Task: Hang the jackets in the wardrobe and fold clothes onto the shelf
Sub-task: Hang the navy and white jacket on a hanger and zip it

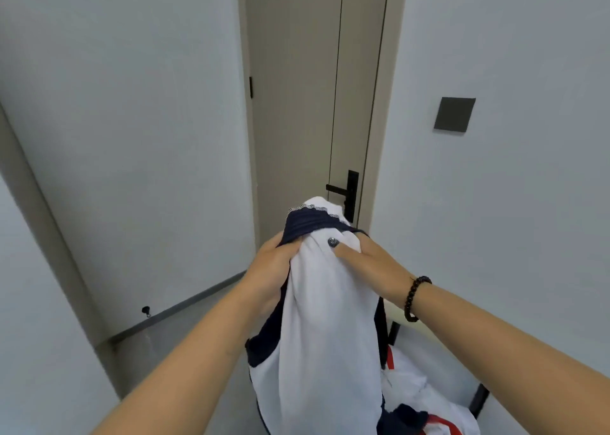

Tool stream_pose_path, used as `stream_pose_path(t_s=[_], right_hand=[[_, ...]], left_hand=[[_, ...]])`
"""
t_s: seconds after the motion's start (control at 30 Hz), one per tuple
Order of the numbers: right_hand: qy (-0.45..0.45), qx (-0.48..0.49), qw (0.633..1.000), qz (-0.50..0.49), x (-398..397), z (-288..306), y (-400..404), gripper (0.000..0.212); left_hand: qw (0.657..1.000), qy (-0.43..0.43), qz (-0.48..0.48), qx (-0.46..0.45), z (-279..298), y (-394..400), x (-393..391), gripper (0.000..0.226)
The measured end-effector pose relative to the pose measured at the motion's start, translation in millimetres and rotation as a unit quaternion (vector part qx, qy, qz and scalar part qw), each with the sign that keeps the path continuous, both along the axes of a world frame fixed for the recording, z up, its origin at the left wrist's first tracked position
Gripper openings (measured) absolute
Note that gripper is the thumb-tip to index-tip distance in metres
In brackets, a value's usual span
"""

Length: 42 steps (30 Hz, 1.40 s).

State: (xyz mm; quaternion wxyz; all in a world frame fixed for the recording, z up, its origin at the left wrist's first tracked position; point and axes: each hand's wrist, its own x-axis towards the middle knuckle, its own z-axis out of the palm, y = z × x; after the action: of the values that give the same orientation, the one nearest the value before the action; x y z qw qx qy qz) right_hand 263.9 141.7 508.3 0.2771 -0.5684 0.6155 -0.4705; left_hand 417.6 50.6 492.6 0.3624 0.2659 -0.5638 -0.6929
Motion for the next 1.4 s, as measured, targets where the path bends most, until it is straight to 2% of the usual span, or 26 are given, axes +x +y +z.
stream_pose_path(t_s=[0.1,0.17,0.27,0.3,0.33,0.4,0.43,0.5,0.57,0.7,0.77,0.83,0.9,0.97,1.07,1.2,1.27,1.33,1.4], right_hand=[[-0.048,0.008,0.997,0.067,1,-17,17,0.038],[-0.010,0.002,0.999,0.051,-4,-27,24,0.060],[0.013,0.033,0.998,0.056,-7,-40,29,0.072],[0.014,0.043,0.997,0.055,-8,-47,27,0.070],[0.014,0.044,0.998,0.043,-6,-52,24,0.058],[0.019,0.008,1.000,-0.011,2,-52,12,0.015],[0.031,-0.013,0.999,-0.033,6,-47,5,0.008],[0.051,-0.046,0.996,-0.051,19,-33,-11,0.025],[0.062,-0.072,0.993,-0.063,33,-16,-27,0.032],[0.037,-0.103,0.991,-0.071,59,18,-64,0.025],[0.015,-0.106,0.992,-0.071,74,31,-82,0.023],[-0.009,-0.108,0.992,-0.066,88,41,-98,0.022],[-0.041,-0.104,0.992,-0.066,102,44,-113,0.023],[-0.066,-0.096,0.990,-0.073,118,45,-127,0.019],[-0.056,-0.082,0.994,-0.051,143,49,-149,0.014],[-0.043,-0.050,0.998,-0.020,180,46,-172,0.009],[-0.031,-0.038,0.999,-0.002,199,44,-180,0.014],[-0.004,-0.028,0.999,0.022,217,44,-189,0.020],[0.020,-0.020,0.999,0.038,232,42,-198,0.019]], left_hand=[[0.999,0.029,0.014,-0.029,21,3,-6,0.016],[0.998,0.041,0.021,-0.045,35,5,-9,0.015],[0.995,0.064,0.052,-0.058,56,1,-9,0.018],[0.993,0.073,0.064,-0.060,64,0,-8,0.018],[0.991,0.084,0.079,-0.063,70,-3,-6,0.018],[0.986,0.109,0.117,-0.051,78,-9,-3,0.015],[0.983,0.121,0.134,-0.031,79,-12,0,0.013],[0.979,0.135,0.151,0.020,73,-21,6,0.015],[0.980,0.115,0.151,0.065,59,-31,16,0.025],[0.987,0.017,0.120,0.110,17,-46,47,0.027],[0.987,-0.028,0.113,0.114,0,-47,68,0.017],[0.987,-0.061,0.096,0.111,-13,-42,92,0.018],[0.990,-0.088,0.087,0.068,-23,-33,113,0.019],[0.986,-0.110,0.121,0.009,-31,-30,128,0.033],[0.974,-0.130,0.167,-0.078,-34,-29,142,0.042],[0.953,-0.182,0.179,-0.165,-41,-38,156,0.108],[0.926,-0.234,0.225,-0.191,-50,-44,161,0.128],[0.892,-0.263,0.296,-0.217,-65,-52,168,0.128],[0.872,-0.284,0.333,-0.222,-85,-60,181,0.116]])
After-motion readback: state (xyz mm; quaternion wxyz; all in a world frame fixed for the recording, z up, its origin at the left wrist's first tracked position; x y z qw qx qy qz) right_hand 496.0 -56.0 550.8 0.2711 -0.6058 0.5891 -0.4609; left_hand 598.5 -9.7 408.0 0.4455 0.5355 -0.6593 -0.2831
